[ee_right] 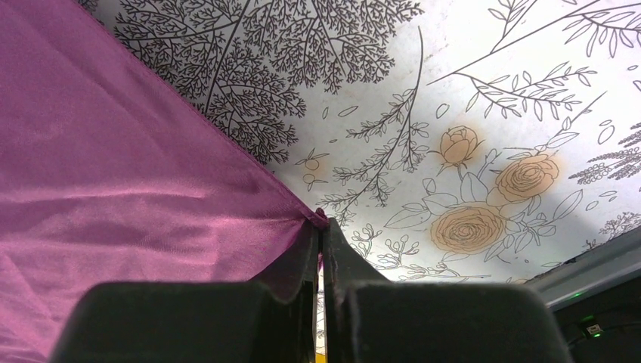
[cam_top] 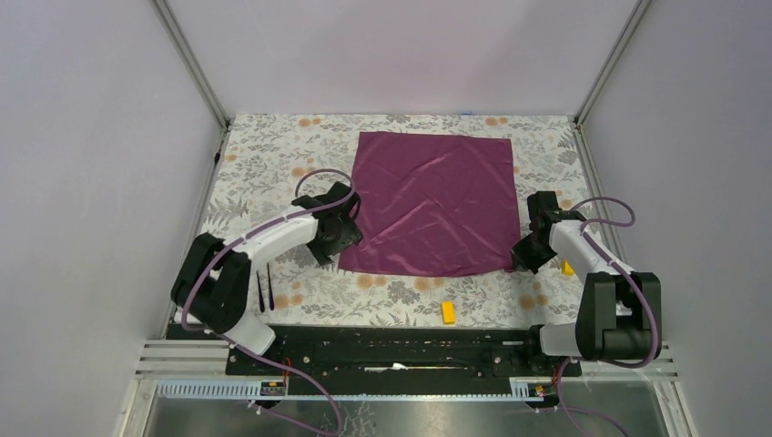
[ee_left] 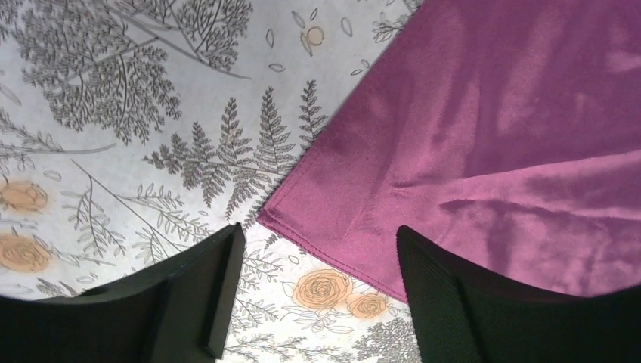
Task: Fold the napkin into a case and place the utensils inside
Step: Fold and flatten the napkin at the center of the board.
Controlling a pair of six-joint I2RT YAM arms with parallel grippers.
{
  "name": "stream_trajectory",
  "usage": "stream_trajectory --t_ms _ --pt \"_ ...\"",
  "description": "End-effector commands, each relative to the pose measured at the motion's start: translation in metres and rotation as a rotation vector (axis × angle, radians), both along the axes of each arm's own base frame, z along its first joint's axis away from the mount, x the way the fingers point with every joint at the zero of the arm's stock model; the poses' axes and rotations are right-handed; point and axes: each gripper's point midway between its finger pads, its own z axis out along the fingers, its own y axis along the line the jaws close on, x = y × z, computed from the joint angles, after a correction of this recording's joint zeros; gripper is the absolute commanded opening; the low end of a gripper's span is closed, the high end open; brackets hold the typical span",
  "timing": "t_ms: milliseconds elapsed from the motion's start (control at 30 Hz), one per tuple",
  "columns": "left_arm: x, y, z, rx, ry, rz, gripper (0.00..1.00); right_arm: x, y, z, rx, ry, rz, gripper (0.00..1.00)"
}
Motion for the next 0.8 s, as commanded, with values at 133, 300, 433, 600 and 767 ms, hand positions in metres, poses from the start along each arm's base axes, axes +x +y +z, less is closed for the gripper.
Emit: stream_trajectory --t_ms 133,300,433,600,767 --pt "-0.010 0.006 -0.004 0.122 0.081 0.134 0.64 -0.001 -0.006 -0.001 -0.037 0.002 0.023 0.00" --pt "-0.022 -0.003 -0.012 0.174 0.129 0.142 0.65 -0.002 -0.005 -0.005 -0.031 0.013 0.035 0.00" --pt "-0.022 -0.004 -0.021 0.203 0.160 0.141 0.65 -0.003 -0.003 -0.009 -0.021 0.011 0.039 0.00" --pt "-0.018 0.000 -0.024 0.227 0.143 0.141 0.63 -0.004 -0.003 -0.011 -0.019 0.017 0.048 0.00" --pt "-0.013 -0.007 -0.026 0.193 0.120 0.109 0.65 -0.003 -0.003 -0.013 -0.018 0.013 0.049 0.00"
